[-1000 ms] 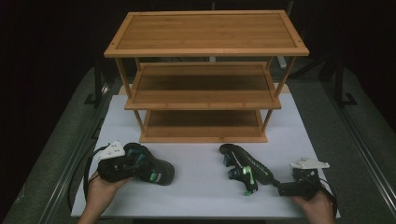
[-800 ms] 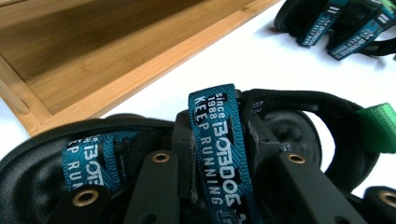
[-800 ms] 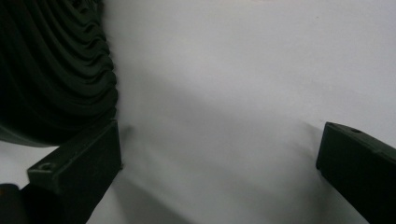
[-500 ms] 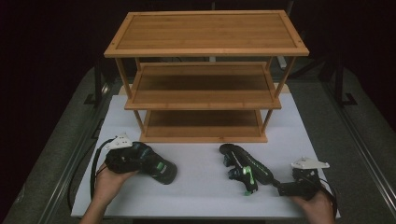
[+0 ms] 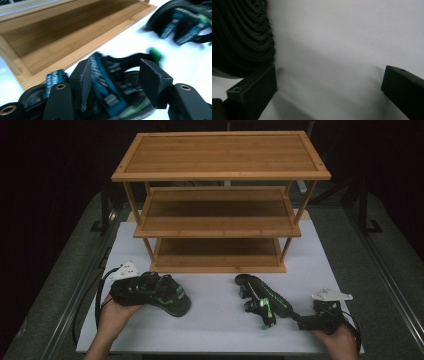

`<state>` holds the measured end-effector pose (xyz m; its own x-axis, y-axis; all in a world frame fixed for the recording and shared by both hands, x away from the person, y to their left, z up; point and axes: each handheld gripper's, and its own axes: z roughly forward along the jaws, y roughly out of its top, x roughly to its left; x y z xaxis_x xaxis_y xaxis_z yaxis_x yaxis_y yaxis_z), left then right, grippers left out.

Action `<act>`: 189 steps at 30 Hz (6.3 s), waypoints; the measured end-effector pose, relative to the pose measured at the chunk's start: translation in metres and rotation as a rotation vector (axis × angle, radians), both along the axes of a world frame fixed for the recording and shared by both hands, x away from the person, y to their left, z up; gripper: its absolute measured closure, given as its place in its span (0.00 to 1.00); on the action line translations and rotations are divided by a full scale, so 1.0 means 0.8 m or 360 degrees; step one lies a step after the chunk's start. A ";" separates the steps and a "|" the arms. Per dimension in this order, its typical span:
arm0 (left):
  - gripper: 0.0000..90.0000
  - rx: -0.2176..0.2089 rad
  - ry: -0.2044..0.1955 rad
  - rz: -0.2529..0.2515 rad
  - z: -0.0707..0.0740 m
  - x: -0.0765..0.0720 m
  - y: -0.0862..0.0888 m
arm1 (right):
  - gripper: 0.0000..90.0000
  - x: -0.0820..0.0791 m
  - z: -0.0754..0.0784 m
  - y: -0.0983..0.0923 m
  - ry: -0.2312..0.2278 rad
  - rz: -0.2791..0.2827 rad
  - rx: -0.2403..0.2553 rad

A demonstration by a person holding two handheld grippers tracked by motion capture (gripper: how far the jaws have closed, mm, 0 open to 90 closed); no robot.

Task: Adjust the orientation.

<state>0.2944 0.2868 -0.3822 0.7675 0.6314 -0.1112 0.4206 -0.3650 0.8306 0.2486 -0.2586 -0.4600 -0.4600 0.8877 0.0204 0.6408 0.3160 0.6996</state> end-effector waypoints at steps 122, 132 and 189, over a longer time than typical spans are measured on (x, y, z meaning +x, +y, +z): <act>0.78 0.0149 0.0048 -0.0800 -0.001 0.048 -0.117 | 0.00 0.000 0.000 0.000 -0.0003 0.0001 0.0004; 0.78 0.0172 0.0066 -0.0842 -0.011 0.047 -0.127 | 0.00 0.000 0.000 0.000 -0.0003 0.0001 0.0004; 0.00 0.0398 0.0099 0.0108 -0.087 -0.038 0.058 | 0.00 0.000 0.001 0.001 0.0011 0.0003 -0.0012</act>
